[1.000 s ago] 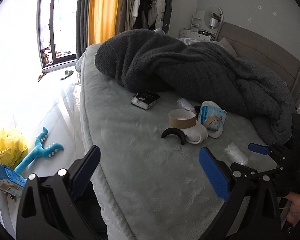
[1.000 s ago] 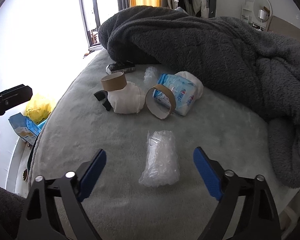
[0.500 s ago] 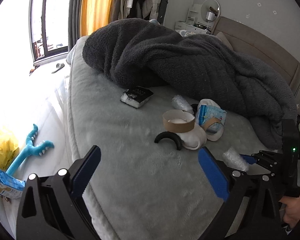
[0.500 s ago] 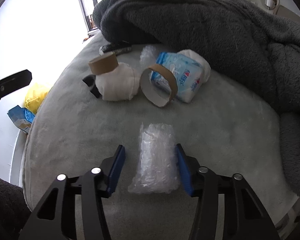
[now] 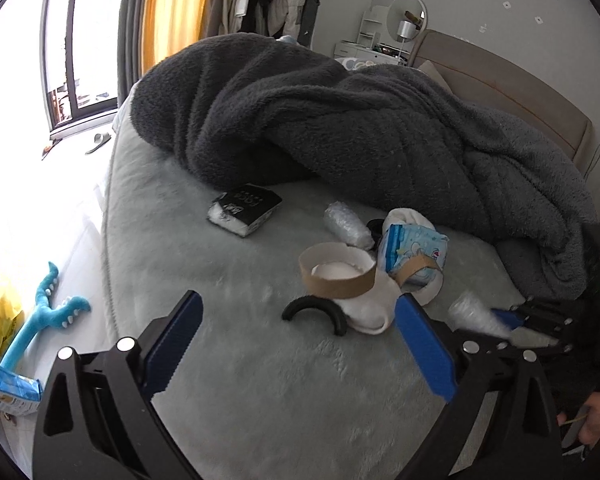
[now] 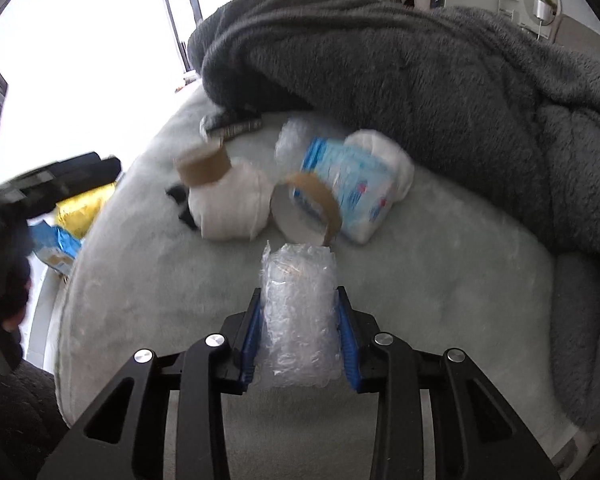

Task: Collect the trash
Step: 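Grasp the brown cardboard tape roll with the left tool while the right tool holds the bag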

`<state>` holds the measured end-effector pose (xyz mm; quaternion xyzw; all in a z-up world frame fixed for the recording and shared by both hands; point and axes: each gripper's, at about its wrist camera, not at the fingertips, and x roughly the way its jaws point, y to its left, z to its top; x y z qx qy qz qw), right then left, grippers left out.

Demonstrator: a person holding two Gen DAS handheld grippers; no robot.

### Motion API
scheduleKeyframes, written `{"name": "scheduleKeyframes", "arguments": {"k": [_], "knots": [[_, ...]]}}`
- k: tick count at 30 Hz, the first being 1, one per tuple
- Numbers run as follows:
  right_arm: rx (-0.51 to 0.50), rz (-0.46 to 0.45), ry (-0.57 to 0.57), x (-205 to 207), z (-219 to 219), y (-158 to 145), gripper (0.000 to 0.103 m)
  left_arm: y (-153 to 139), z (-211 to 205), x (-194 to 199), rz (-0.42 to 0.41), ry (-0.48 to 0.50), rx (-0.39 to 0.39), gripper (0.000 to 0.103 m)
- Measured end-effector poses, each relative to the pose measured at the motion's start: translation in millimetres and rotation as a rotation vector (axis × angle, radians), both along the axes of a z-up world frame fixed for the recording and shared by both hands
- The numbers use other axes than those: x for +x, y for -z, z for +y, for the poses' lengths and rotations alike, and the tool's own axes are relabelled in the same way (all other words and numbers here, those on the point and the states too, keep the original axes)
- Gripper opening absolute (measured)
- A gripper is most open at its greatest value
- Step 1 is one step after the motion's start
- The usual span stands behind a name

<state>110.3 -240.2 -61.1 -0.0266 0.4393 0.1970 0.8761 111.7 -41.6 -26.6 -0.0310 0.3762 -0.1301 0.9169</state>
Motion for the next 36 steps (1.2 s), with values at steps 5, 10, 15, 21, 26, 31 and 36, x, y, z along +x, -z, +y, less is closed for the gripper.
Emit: {"name": "scheduleKeyframes", "arguments": {"k": [5,10,15,21,26,31,36], "knots": [[0.038,-0.047,-0.01,7.1,-4.6,-16.2,0.035,8.8,-9.5,17.1,0.014,0.029,-0.011,0.093],[0.102,-0.102,-0.021,13.6,-12.6,-30.8,0.035,20.4,-16.0,35.3,0.042,0.044,-0.035,0.091],[0.168,-0.12,-0.036,27.5,-13.0,-37.9,0.035,32.8,-23.1,50.3,0.075,0.061,-0.055,0.088],[0.263,-0.132,-0.034,38.5,-15.5,-43.0,0.035,42.8,-26.9,60.5,0.102,0.09,-0.066,0.075],[0.272,-0.132,-0.034,41.7,-6.3,-44.8,0.035,43.6,-24.3,63.0,0.125,0.126,-0.122,0.06],[0.266,-0.129,-0.033,43.1,0.7,-43.7,0.035,39.6,-19.1,58.5,0.111,0.133,-0.133,0.058],[0.272,-0.143,-0.025,41.9,8.0,-48.5,0.035,29.9,0.7,53.0,0.081,0.091,-0.144,0.058]]}}
